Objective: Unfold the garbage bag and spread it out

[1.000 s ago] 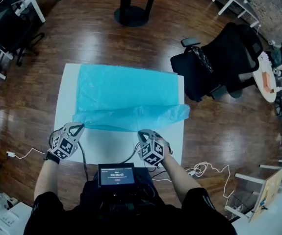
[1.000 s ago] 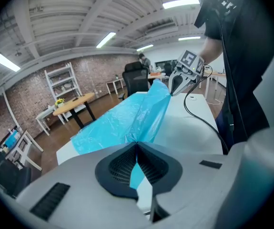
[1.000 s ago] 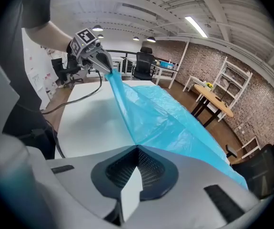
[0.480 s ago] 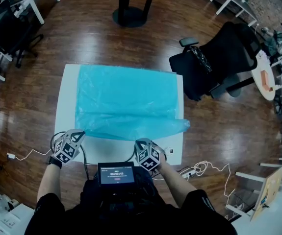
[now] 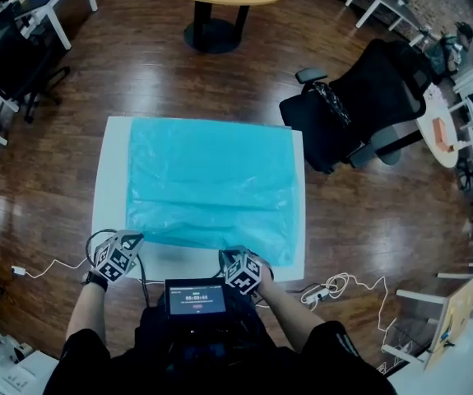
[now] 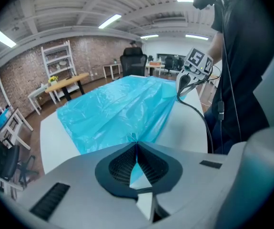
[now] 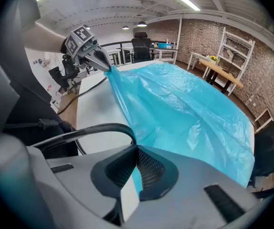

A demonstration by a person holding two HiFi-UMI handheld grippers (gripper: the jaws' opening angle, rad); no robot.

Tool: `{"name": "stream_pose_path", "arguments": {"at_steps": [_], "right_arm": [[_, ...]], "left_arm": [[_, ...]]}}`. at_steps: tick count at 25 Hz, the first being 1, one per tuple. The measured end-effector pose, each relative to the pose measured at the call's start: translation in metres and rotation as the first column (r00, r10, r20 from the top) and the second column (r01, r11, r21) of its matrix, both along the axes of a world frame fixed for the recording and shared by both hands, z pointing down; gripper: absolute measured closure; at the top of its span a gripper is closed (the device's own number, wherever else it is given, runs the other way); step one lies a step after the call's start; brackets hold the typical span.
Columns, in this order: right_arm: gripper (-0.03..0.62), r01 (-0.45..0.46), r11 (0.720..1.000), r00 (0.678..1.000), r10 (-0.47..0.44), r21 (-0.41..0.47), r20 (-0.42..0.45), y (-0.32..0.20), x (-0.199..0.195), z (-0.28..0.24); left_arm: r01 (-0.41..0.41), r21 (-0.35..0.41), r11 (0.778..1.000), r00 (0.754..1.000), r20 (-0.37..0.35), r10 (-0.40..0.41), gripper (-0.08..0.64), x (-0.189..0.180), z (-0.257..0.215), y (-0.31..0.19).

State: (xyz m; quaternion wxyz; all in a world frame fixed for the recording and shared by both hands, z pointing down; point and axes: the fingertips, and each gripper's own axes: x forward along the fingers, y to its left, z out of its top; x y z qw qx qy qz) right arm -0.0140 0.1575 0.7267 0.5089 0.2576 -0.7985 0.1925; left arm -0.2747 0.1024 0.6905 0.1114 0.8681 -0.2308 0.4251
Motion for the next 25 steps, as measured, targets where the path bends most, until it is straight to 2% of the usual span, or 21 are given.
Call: {"name": "stream_pose_path", "arguments": {"at_steps": [12,25], "right_arm": [[0.554,-0.045,0.997,0.999,0.044,-0.07,-0.013,0.006,0.009,0.011],[0.46,-0.126,0.99,0.989,0.13,-0.07,0.068,0.003,0.021,-0.015]], "left_arm": [[0.028,-0.058,0.998,0.999,0.042,-0.026,0.533,-0.007,0.015,0.007],[0.038,-0.091,0.995,0.998,0.045,-0.034,0.489,-0.015,0.008,0.012]]}}
